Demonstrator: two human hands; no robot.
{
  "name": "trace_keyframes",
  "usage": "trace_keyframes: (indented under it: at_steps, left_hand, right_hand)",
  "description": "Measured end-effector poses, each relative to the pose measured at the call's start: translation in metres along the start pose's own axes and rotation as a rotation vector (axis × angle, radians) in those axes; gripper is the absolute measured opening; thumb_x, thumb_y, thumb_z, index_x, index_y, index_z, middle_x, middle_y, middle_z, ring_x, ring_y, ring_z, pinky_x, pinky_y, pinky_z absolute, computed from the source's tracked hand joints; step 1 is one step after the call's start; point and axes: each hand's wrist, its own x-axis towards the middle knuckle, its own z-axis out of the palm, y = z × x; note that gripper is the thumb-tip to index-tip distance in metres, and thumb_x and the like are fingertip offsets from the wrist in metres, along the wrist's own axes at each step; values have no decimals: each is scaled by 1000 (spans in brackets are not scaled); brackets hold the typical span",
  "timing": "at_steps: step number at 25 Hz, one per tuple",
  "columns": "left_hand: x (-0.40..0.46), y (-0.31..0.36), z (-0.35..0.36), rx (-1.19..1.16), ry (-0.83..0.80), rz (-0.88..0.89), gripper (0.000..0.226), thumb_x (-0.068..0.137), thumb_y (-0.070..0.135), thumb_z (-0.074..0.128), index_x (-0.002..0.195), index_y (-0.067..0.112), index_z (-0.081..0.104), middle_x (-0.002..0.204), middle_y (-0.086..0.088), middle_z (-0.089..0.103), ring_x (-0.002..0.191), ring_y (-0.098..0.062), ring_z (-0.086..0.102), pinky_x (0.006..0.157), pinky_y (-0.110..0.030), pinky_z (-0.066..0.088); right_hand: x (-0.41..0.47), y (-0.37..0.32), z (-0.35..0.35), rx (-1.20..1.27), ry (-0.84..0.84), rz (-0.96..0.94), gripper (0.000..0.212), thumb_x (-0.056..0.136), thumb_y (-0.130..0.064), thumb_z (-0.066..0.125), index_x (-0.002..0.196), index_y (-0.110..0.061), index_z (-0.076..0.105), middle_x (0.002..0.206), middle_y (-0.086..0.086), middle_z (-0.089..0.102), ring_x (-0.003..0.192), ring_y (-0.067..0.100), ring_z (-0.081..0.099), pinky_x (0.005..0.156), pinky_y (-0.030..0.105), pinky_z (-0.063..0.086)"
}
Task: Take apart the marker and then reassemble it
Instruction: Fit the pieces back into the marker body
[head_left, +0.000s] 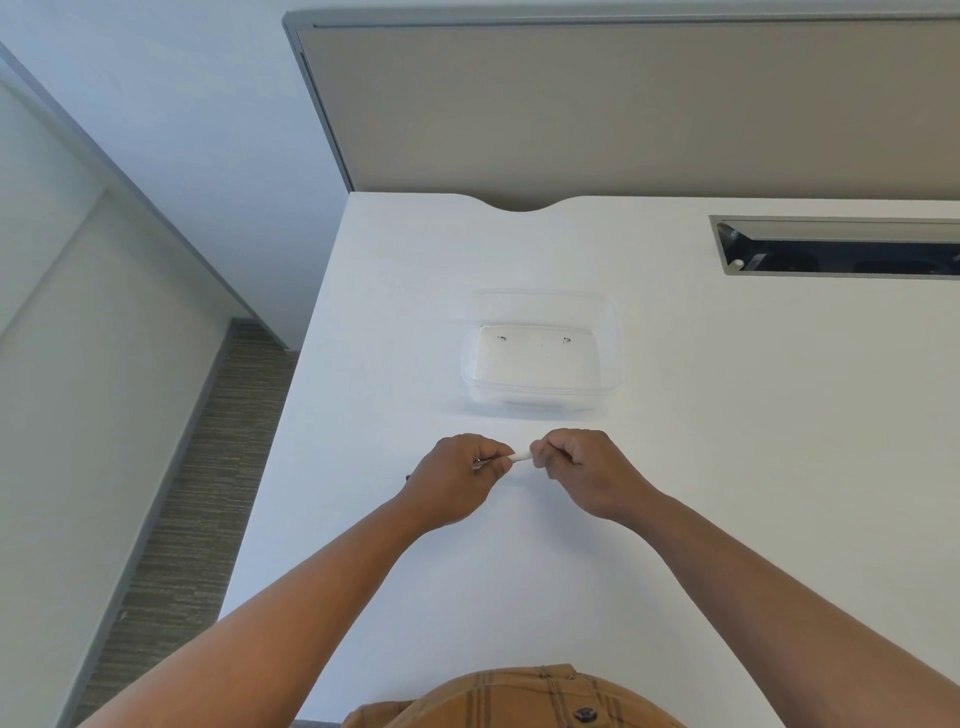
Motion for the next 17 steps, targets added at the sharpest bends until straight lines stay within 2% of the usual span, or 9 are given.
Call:
trace_keyframes:
  at_steps: [2, 3, 4, 6, 8, 11, 14, 17]
  left_hand:
    - [-1, 0, -1, 3, -2, 8, 17, 99, 33, 59, 97, 35, 76, 86, 14, 69, 83, -7, 60, 80, -39, 53]
    - [-1, 0, -1, 1, -2, 6, 17, 99, 33, 59, 95, 35, 75, 82, 15, 68, 78, -5, 58, 78, -39, 53]
    - [-1, 0, -2, -2, -4, -2, 17, 99, 34, 58, 93, 36, 75, 78, 16, 66, 74, -5, 56, 76, -39, 53]
    - [-1, 1, -2, -2, -11, -27, 17, 98, 36, 59, 91, 39, 74, 78, 11, 67, 75, -12, 59, 76, -42, 55]
    - [-1, 3, -2, 2, -13, -28, 17, 98, 36, 59, 92, 39, 74, 82, 8, 68, 80, -18, 61, 77, -45, 55]
    - [0, 4, -2, 21, -23, -8, 17, 98, 34, 58, 94, 37, 74, 80, 15, 66, 77, -11, 59, 78, -43, 55]
    - [2, 2, -4, 14, -28, -14, 17, 98, 34, 59, 92, 35, 75, 70, 17, 63, 66, -5, 52, 74, -41, 54]
    - [4, 3, -5, 8, -42, -23, 17, 98, 36, 59, 94, 36, 75, 80, 9, 70, 72, -12, 58, 77, -43, 55]
  right_hand:
    - [-2, 0, 1, 5, 28, -36, 18, 95, -39, 61, 84, -27, 69, 70, -16, 58, 64, 11, 47, 60, 23, 41]
    - [-2, -1, 1, 2, 52, -67, 8, 94, -33, 66, 87, -29, 68, 72, -19, 59, 65, 7, 49, 61, 18, 41]
    - [-3, -1, 1, -5, 70, -97, 7, 93, -25, 69, 88, -30, 68, 74, -20, 61, 66, 5, 50, 63, 16, 43]
    - [-3, 0, 1, -18, 79, -104, 14, 94, -19, 67, 85, -29, 68, 73, -15, 61, 63, 4, 48, 61, 16, 42]
    - [-2, -1, 1, -21, 54, -59, 19, 98, -23, 61, 80, -25, 67, 68, -9, 57, 58, 5, 43, 57, 19, 38]
    - [-2, -1, 1, 41, 15, 35, 29, 102, -31, 56, 77, -25, 67, 69, -8, 60, 59, 3, 48, 58, 21, 39]
    - [-5, -1, 1, 64, 61, -27, 12, 96, -27, 67, 84, -29, 68, 74, -12, 62, 64, 3, 50, 60, 17, 42]
    - [-6, -1, 1, 37, 97, -67, 14, 94, -17, 68, 85, -28, 68, 76, -7, 65, 62, 3, 49, 61, 14, 42]
